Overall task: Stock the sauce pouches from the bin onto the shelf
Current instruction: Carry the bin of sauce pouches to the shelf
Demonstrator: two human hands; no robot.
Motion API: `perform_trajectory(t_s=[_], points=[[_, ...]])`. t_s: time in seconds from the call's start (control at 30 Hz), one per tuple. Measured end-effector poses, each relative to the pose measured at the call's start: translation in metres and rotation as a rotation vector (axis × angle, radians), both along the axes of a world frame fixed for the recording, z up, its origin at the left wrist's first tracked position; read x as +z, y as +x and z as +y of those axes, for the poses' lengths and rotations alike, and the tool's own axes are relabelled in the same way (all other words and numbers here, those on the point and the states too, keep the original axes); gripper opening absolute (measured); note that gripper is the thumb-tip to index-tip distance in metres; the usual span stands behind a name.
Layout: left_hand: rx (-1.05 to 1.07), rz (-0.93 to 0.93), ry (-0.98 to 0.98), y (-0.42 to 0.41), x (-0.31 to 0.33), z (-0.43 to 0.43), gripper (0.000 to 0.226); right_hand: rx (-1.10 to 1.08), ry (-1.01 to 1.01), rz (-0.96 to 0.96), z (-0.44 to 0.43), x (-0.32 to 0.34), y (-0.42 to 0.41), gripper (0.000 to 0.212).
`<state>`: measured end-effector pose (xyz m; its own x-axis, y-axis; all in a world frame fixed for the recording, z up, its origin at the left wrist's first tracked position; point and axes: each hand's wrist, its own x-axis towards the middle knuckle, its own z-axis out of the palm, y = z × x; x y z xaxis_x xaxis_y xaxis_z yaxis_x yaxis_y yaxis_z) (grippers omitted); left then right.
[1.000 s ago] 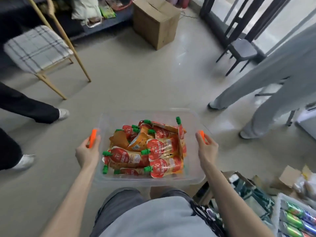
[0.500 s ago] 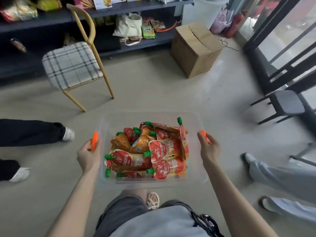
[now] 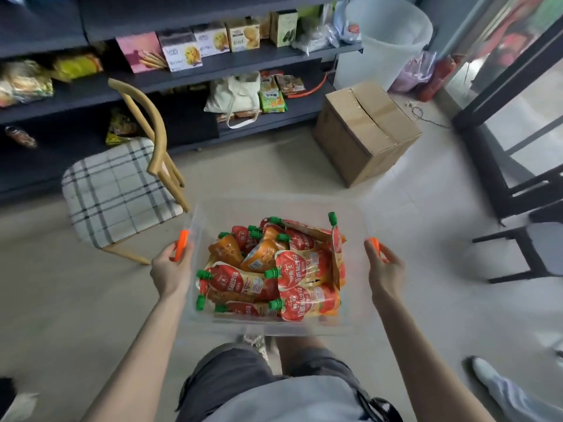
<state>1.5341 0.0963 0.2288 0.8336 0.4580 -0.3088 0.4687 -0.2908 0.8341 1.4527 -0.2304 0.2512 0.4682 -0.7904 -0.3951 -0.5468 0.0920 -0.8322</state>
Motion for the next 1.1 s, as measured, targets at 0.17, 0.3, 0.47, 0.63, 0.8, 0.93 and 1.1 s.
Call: perform_trajectory(t_s=[0.17,0.3,0.47,0.63,0.8,0.93,1.1], points=[[0.0,-0.003,0.039,0.12,-0.01,-0.038,0.023,-0.007,0.026,0.022,-0.039,-0.01,0.121,0.045],[0.012,0.022,0.043,0.208,-0.015,-0.074,0.024,0.0,0.042,0.022,-0.076,-0.017,0.22,0.039],[0.035,0.055,0.068,0.315,-0.005,-0.117,0.031,0.001,0.045,0.049,-0.118,-0.011,0.325,0.041],[0.016,0.042,0.042,0.416,-0.001,-0.154,0.016,-0.01,0.011,0.048,-0.156,-0.011,0.413,0.043],[-0.06,0.064,0.068,0.521,-0.015,-0.192,0.025,-0.064,-0.003,0.056,-0.192,-0.025,0.497,0.046],[-0.179,0.083,0.087,0.608,-0.023,-0.229,0.03,-0.158,0.016,0.077,-0.22,-0.035,0.555,0.046],[-0.358,0.081,0.131,0.71,-0.024,-0.295,0.028,-0.352,0.087,0.069,-0.254,-0.047,0.596,0.044]])
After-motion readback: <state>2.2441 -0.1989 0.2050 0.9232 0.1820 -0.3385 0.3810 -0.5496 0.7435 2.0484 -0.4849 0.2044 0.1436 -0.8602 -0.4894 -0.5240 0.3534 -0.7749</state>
